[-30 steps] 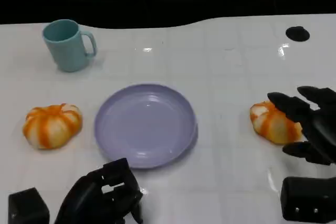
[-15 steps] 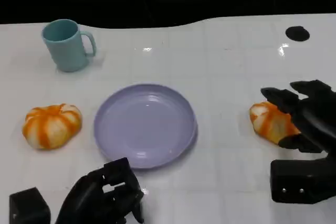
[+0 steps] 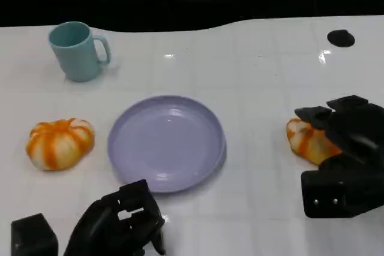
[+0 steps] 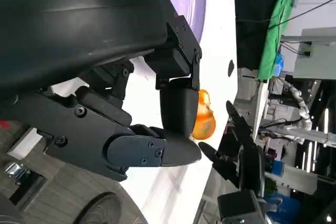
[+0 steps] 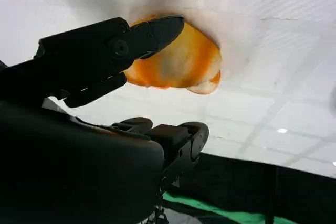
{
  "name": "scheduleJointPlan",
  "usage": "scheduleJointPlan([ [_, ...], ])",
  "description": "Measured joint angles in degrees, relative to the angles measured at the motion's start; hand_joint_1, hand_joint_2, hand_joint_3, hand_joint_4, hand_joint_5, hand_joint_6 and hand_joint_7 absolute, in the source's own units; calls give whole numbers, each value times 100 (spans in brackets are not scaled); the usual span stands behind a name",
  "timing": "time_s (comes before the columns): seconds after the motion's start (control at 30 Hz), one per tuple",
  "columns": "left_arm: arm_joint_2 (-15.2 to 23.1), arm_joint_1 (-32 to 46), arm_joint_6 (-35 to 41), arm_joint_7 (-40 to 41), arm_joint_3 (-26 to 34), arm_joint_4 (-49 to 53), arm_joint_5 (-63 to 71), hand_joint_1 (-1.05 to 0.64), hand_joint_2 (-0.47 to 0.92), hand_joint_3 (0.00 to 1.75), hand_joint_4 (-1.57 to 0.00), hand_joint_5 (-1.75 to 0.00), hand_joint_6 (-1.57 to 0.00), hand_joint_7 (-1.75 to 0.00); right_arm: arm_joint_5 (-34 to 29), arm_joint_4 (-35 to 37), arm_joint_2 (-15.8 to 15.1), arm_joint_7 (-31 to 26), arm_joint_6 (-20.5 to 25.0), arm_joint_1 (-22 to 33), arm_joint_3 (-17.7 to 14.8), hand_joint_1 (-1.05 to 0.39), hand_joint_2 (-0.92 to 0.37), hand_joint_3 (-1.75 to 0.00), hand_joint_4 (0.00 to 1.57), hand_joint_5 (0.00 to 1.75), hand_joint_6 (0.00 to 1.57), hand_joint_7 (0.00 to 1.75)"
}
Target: Grasp the bread from the table and place it into the plate.
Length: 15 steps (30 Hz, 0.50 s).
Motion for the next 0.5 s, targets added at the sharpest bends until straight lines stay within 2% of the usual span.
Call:
scheduleJointPlan([
  [0.2,0,31,5,0,-7,-29,0,-58,78,49,-77,-175,-73,-146,54,530,6,42,-56,-297,171,-51,-84,-1,25,14,33,1],
  [0.3,-1,35,4,0,-8,-31,1,-59,78,48,-78,-175,-73,-146,111,867,24,40,-88,-457,228,-47,-86,-1,33,13,39,2],
  [0.43,0,47,6,1,-10,-65,1,-59,78,48,-78,-175,-73,-146,175,1157,59,-36,-97,-541,303,-34,-88,0,59,14,60,6],
  [0.47,0,51,9,0,-12,-87,1,-59,78,48,-77,-175,-73,-146,202,1232,91,-119,-129,-545,306,-28,-88,0,75,16,71,6],
  [0.5,0,52,12,1,-13,-103,1,-59,78,48,-78,-175,-73,-146,258,1306,120,-243,-195,-546,306,-25,-89,0,84,18,77,7],
])
